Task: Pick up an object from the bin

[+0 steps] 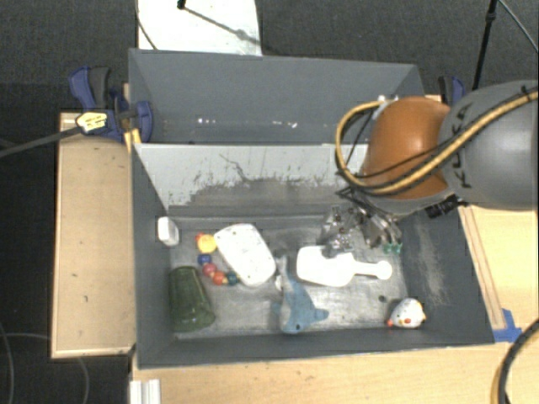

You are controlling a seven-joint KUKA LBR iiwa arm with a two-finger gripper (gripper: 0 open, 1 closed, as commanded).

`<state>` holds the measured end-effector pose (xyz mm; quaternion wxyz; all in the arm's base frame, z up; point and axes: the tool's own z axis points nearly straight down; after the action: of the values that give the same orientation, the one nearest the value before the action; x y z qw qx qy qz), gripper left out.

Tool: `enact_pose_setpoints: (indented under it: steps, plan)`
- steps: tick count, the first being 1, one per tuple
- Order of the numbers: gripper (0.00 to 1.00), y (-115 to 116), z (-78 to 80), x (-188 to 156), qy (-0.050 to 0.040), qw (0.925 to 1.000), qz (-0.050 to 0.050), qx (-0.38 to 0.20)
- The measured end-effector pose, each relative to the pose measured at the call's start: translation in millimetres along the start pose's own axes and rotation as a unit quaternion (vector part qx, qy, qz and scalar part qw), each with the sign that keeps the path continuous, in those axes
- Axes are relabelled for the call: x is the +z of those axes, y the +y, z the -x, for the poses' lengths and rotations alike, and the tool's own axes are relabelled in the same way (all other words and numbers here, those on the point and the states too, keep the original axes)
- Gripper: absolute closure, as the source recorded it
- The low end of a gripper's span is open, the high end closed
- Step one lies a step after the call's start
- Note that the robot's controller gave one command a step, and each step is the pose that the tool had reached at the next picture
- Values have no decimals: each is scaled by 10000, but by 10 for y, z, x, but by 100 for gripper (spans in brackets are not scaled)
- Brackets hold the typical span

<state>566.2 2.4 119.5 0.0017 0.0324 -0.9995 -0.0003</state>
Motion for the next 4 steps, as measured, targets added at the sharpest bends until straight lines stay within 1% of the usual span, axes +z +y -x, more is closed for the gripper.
enact_pose_setpoints:
  steps: [1, 2, 3, 4]
  plan:
    - [0, -441, 180, 478, -36, 10000, -1, -58]
    - [100, -448, 207, 441, -66, 10000, -2, -58]
    - [100, -448, 207, 441, -66, 10000, -2, -57]
    - [100, -289, 162, 434, -91, 9999, -22, -85]
